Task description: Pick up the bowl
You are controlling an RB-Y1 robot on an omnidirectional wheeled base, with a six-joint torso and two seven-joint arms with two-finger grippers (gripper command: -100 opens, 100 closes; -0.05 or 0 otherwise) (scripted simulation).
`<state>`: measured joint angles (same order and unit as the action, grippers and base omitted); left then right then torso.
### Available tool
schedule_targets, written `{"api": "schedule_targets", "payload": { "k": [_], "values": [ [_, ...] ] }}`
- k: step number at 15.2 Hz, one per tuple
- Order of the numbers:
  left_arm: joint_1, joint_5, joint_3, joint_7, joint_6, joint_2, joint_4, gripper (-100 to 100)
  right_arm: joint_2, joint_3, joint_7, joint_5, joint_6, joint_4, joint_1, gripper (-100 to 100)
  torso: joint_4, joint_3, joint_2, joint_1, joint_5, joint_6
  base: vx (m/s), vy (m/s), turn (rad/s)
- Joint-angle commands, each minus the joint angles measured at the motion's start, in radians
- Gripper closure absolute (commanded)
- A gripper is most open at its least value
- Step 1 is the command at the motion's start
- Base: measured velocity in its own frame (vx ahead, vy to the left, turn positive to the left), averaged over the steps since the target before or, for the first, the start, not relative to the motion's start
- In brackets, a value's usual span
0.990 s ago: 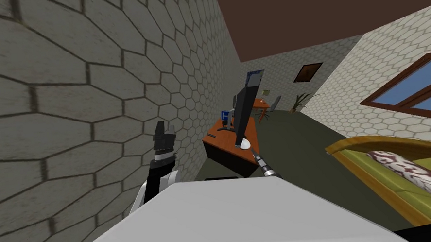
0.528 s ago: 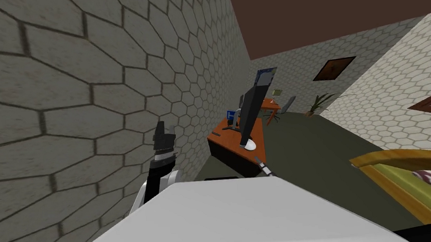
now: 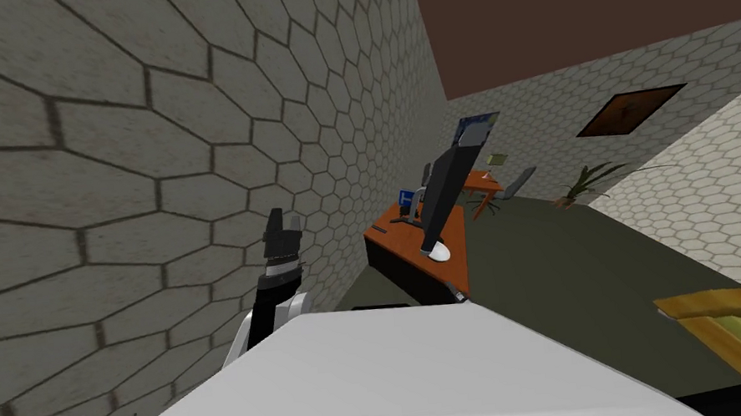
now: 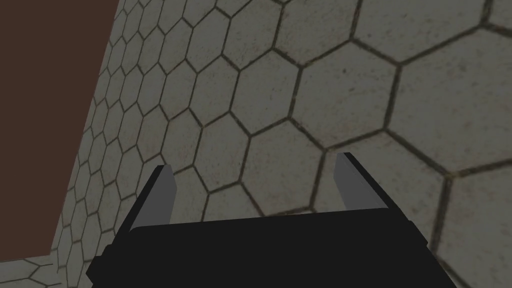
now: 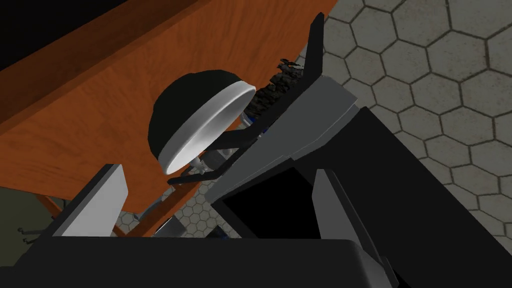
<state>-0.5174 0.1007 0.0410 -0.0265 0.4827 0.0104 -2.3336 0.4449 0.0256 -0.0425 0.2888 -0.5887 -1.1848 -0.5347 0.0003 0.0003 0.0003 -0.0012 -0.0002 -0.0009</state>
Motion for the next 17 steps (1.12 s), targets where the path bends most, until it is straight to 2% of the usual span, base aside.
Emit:
{"api": "schedule_targets", "payload": {
  "k": [1, 3, 4, 5, 7, 8, 10, 13, 14, 15, 16, 17],
  "values": [
    [0.000, 0.000, 0.000, 0.000, 0.000, 0.000, 0.000, 0, 0.013, -0.006, -0.011, 0.019, -0.006, 0.050, -0.004, -100, 0.000, 0.000, 0.000, 0.000, 0.000, 0.000, -0.025, 0.037, 0.339],
    [0.000, 0.000, 0.000, 0.000, 0.000, 0.000, 0.000, 0, 0.013, -0.006, -0.011, 0.019, -0.006, 0.069, -0.004, -100, 0.000, 0.000, 0.000, 0.000, 0.000, 0.001, -0.017, 0.017, 0.069],
    [0.000, 0.000, 0.000, 0.000, 0.000, 0.000, 0.000, 0, 0.038, -0.016, -0.024, 0.047, -0.008, 0.098, -0.004, -100, 0.000, 0.000, 0.000, 0.000, 0.000, 0.001, -0.023, 0.039, 0.320],
    [0.000, 0.000, 0.000, 0.000, 0.000, 0.000, 0.000, 0, 0.038, -0.016, -0.024, 0.047, -0.008, 0.133, -0.004, -100, 0.000, 0.000, 0.000, 0.000, 0.000, 0.000, -0.022, 0.045, 0.327],
    [0.000, 0.000, 0.000, 0.000, 0.000, 0.000, 0.000, 0, 0.038, -0.016, -0.024, 0.047, -0.008, 0.144, -0.004, -100, 0.000, 0.000, 0.000, 0.001, 0.000, 0.001, -0.008, 0.022, 0.031],
    [0.000, 0.000, 0.000, 0.000, 0.000, 0.000, 0.000, 0, 0.063, -0.026, -0.038, 0.075, -0.010, 0.175, -0.004, -100, 0.000, 0.000, 0.000, 0.000, 0.000, 0.001, -0.013, 0.040, 0.305],
    [0.000, 0.000, 0.000, 0.000, 0.000, 0.000, 0.000, 0, 0.063, -0.026, -0.038, 0.075, -0.010, 0.219, -0.004, -100, 0.000, 0.000, -0.001, 0.001, 0.000, 0.000, -0.006, 0.038, 0.241],
    [0.000, 0.000, 0.000, 0.000, 0.000, 0.000, 0.000, 0, 0.114, -0.048, -0.067, 0.129, -0.012, 0.333, -0.003, -100, 0.000, -0.001, -0.001, 0.001, 0.000, 0.000, -0.002, 0.057, 0.353],
    [0.000, 0.000, 0.000, 0.000, 0.000, 0.000, 0.000, 0, 0.114, -0.048, -0.067, 0.129, -0.012, 0.363, -0.003, -100, 0.000, -0.001, -0.001, 0.002, 0.001, 0.000, 0.014, 0.060, 0.351],
    [0.000, 0.000, 0.000, 0.000, 0.000, 0.000, 0.000, 0, 0.114, -0.048, -0.067, 0.129, -0.012, 0.363, -0.003, -100, 0.000, -0.001, -0.002, 0.002, 0.000, 0.000, 0.019, 0.039, 0.095],
    [0.000, 0.000, 0.000, 0.000, 0.000, 0.000, 0.000, 0, 0.141, -0.059, -0.082, 0.155, -0.011, 0.415, -0.002, -100, 0.000, -0.001, -0.002, 0.002, 0.000, 0.001, 0.017, 0.059, 0.298],
    [0.000, 0.000, 0.000, 0.000, 0.000, 0.000, 0.000, 0, 0.141, -0.059, -0.082, 0.155, -0.011, 0.416, -0.002, -100, 0.000, -0.001, -0.002, 0.002, 0.001, 0.000, 0.024, 0.062, 0.319]
  ]
}}
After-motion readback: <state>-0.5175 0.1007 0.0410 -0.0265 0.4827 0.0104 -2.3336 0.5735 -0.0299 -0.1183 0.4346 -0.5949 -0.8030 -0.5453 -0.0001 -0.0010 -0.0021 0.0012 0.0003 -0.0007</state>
